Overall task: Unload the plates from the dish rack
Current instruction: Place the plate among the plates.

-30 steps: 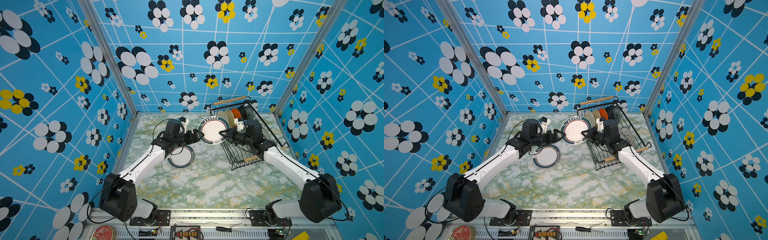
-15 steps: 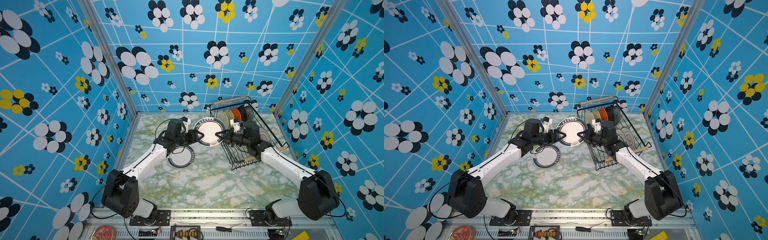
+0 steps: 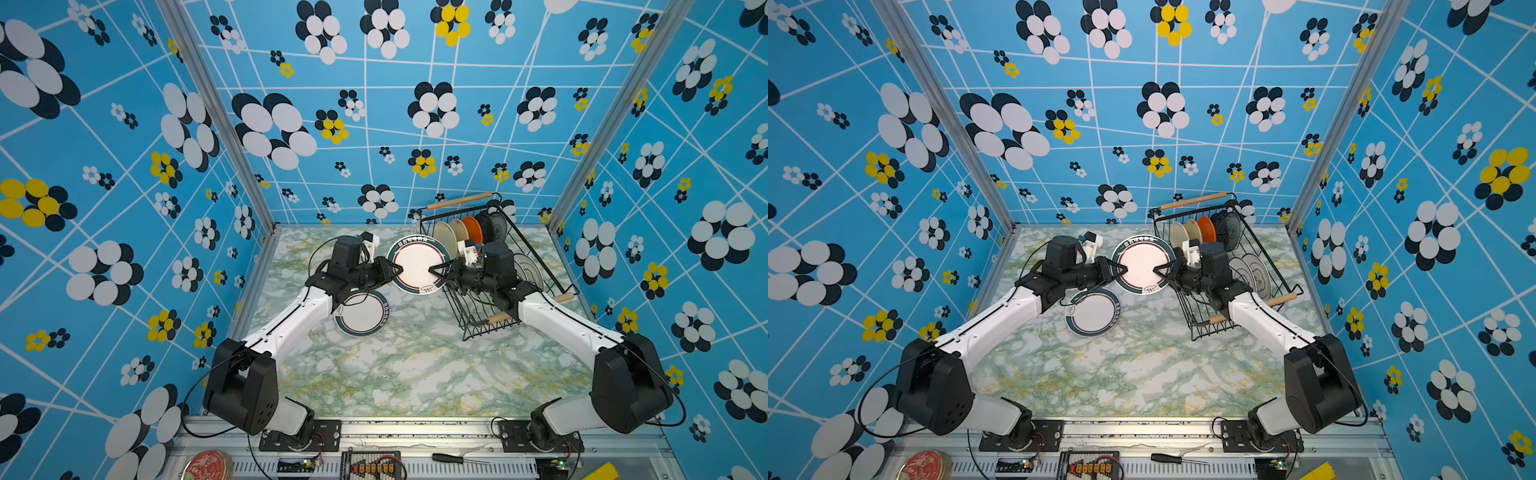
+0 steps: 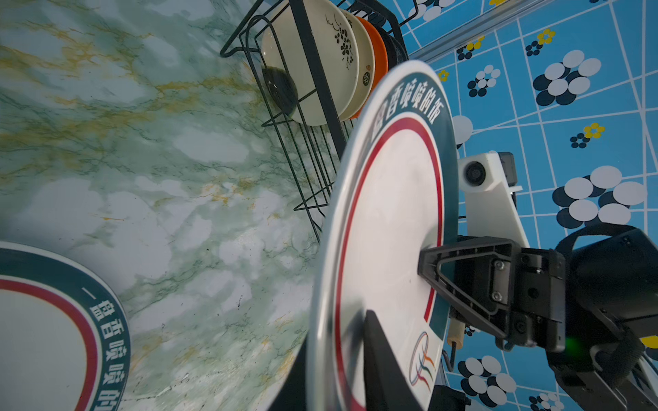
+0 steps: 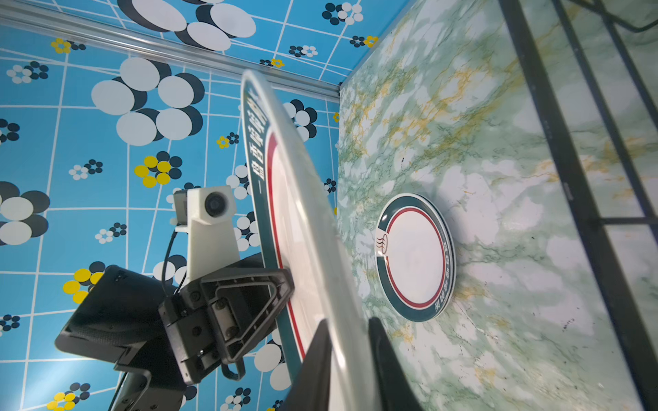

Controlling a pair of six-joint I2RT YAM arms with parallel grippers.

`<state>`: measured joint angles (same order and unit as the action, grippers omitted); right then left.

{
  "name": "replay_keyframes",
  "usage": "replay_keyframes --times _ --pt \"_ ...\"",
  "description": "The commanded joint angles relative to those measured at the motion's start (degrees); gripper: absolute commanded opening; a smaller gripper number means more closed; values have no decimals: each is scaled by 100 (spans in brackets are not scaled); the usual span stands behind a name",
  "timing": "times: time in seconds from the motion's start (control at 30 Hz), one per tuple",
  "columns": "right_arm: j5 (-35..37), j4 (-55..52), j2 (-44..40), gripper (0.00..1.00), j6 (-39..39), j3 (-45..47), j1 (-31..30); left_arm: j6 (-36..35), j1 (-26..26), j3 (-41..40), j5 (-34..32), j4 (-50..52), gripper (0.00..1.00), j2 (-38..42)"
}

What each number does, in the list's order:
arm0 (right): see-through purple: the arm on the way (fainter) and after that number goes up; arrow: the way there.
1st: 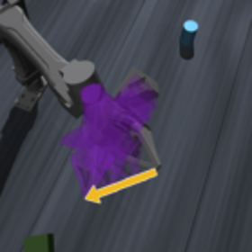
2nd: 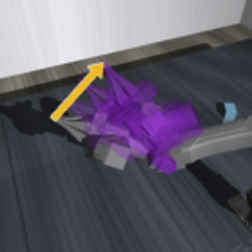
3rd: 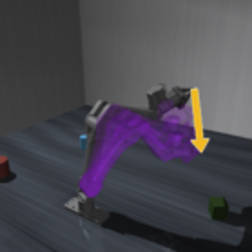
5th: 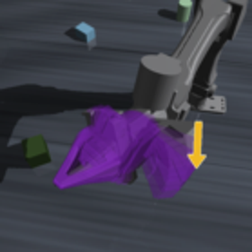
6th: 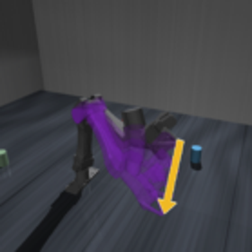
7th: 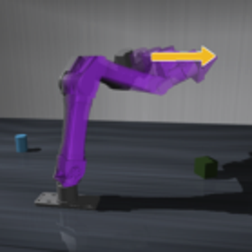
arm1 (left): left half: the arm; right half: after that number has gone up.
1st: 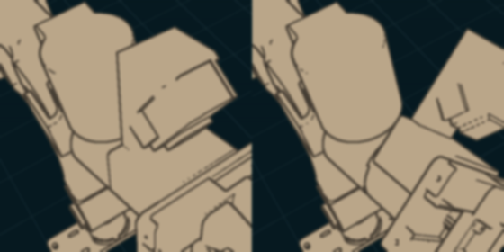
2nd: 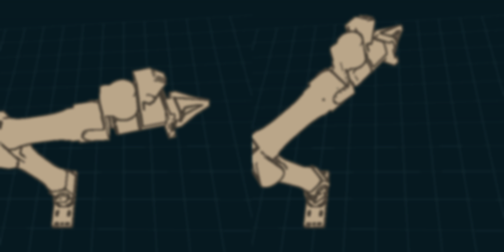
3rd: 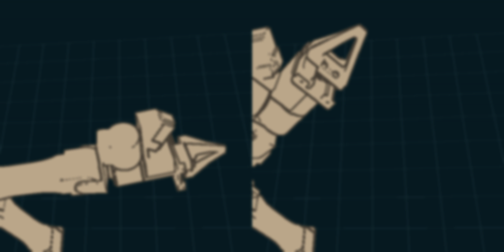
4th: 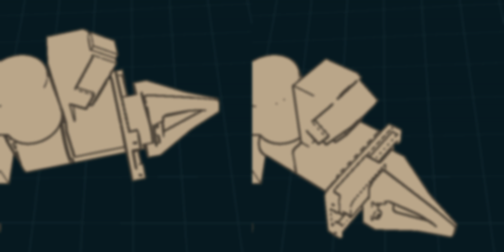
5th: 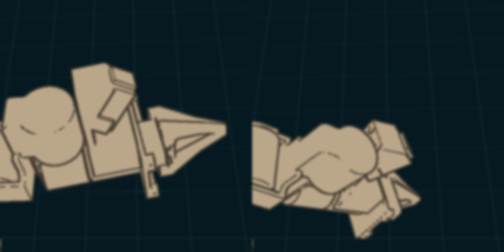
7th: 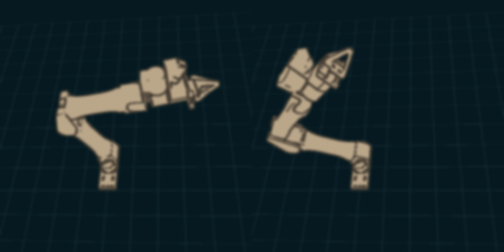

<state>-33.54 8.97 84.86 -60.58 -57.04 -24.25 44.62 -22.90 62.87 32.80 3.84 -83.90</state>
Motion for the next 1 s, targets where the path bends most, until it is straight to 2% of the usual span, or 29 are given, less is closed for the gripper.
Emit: replay_keyframes --times 0.0,0.27,0.47,0.73,0.97 --pt "-241 218 52 27 198 -263 -172 -239 -93 78 134 85 15 -4" --pt "-156 31 33 47 393 -388 -190 -278 -15 84 78 341 5 118" --pt "253 -948 -65 63 944 -697 -193 -310 162 128 -17 758 0 267" --pt "1322 -2885 -171 69 2074 -1436 -192 -358 591 39 -27 1298 0 703" --pt "2756 -4601 -275 71 3153 -2316 -194 -373 1298 -231 -310 2073 0 1194"
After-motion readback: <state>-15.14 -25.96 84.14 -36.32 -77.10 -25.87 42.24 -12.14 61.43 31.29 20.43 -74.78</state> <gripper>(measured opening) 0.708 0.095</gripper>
